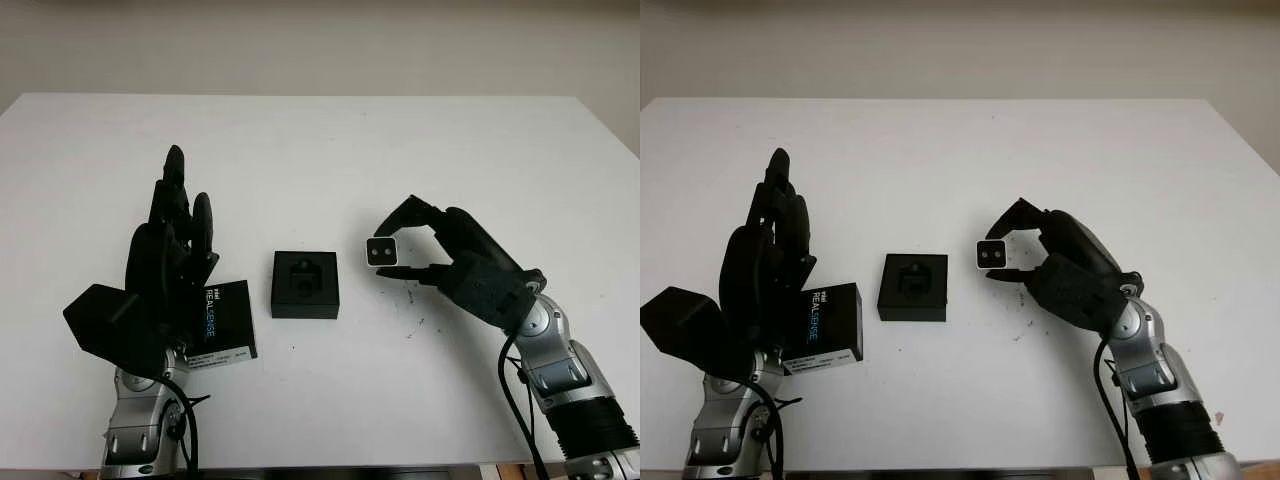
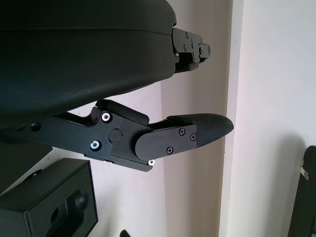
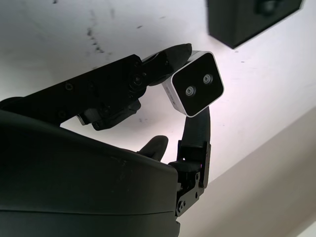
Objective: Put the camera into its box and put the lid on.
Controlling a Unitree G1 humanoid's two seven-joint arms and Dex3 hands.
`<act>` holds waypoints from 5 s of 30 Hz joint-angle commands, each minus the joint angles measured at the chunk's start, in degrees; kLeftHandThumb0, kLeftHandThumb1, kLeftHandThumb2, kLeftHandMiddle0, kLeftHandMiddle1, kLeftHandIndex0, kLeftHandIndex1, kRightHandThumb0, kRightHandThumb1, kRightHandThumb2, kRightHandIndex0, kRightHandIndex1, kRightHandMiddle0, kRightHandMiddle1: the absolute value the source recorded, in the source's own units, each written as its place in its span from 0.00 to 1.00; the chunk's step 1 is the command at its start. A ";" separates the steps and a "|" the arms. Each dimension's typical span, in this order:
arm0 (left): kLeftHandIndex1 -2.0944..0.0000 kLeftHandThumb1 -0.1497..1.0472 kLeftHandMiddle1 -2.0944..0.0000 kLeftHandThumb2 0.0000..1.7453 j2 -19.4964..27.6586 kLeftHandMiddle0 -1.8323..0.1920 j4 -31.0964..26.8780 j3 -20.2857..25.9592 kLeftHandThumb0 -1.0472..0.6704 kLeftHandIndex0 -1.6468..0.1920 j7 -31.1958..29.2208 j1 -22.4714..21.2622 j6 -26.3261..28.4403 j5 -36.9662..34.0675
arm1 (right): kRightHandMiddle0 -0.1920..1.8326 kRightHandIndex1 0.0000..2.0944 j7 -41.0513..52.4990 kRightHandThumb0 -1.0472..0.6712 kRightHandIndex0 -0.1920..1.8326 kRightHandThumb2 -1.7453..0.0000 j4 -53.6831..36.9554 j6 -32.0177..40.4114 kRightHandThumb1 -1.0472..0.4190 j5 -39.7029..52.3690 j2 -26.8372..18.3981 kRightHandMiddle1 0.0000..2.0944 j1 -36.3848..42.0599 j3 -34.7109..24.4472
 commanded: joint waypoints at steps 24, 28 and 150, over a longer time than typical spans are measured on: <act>0.98 1.00 0.97 0.32 -0.28 0.90 -0.49 -0.56 0.27 0.90 0.25 0.63 -0.98 0.52 | 0.22 0.31 4.89 0.36 0.15 0.97 -8.84 12.16 0.04 9.05 9.85 0.84 -2.31 0.51; 0.98 1.00 0.97 0.32 -0.29 0.90 -0.39 -0.48 0.26 0.90 0.19 0.63 -0.95 0.50 | 0.21 0.32 4.87 0.36 0.15 0.97 -8.60 12.52 0.04 9.23 11.38 0.85 -1.36 1.54; 0.98 1.00 0.97 0.31 -0.44 0.90 -0.66 -0.50 0.27 0.90 -0.21 1.04 -0.47 0.19 | 0.13 0.03 1.23 0.32 0.07 0.97 -3.35 -5.03 0.08 -5.85 10.06 0.22 2.84 11.30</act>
